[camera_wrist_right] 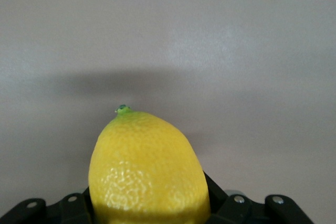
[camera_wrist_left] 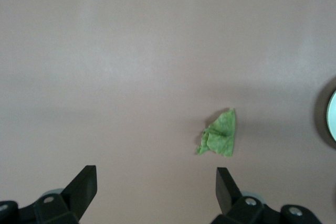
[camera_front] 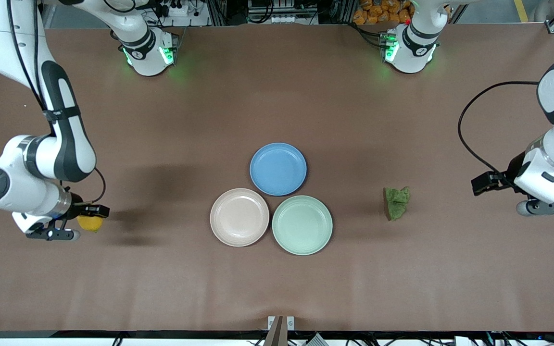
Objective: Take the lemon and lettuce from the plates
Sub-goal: 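Raise the left gripper away while the right gripper holds the lemon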
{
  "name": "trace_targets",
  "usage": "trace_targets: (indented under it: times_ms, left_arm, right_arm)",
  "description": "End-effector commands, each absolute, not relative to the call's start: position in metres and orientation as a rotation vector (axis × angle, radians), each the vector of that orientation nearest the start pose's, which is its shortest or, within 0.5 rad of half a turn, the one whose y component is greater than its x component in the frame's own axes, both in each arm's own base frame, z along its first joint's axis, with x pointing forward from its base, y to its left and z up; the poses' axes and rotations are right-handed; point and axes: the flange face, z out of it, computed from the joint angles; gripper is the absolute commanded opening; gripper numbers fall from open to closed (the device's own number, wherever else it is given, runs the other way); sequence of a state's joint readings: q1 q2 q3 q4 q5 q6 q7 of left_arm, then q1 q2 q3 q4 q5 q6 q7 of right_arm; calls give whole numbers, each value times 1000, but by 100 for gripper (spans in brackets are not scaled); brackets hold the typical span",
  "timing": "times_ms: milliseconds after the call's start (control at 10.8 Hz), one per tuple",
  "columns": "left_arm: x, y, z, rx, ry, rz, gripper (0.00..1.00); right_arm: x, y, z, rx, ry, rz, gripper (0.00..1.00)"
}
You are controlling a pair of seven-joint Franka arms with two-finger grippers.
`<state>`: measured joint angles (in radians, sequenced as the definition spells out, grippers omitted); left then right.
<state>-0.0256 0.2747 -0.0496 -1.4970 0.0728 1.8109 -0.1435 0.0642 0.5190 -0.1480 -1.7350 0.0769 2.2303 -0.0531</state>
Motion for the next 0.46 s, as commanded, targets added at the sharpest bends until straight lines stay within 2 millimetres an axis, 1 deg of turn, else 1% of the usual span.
trace_targets:
  times_ms: [0, 92, 277, 369]
  left_arm:
    - [630, -40, 525, -3121, -114, 25, 100]
    - [625, -43, 527, -3117, -155, 51, 100]
    - [609, -56, 544, -3112, -206, 52, 100]
    - [604, -63, 549, -3111, -220, 56, 100]
  right_arm:
    - [629, -42, 285, -3146, 74, -33, 39]
    - [623, -43, 278, -3147, 79, -50, 39]
    - [611, -44, 265, -3151, 69, -102, 39]
    - [608, -53, 261, -3153, 53, -109, 39]
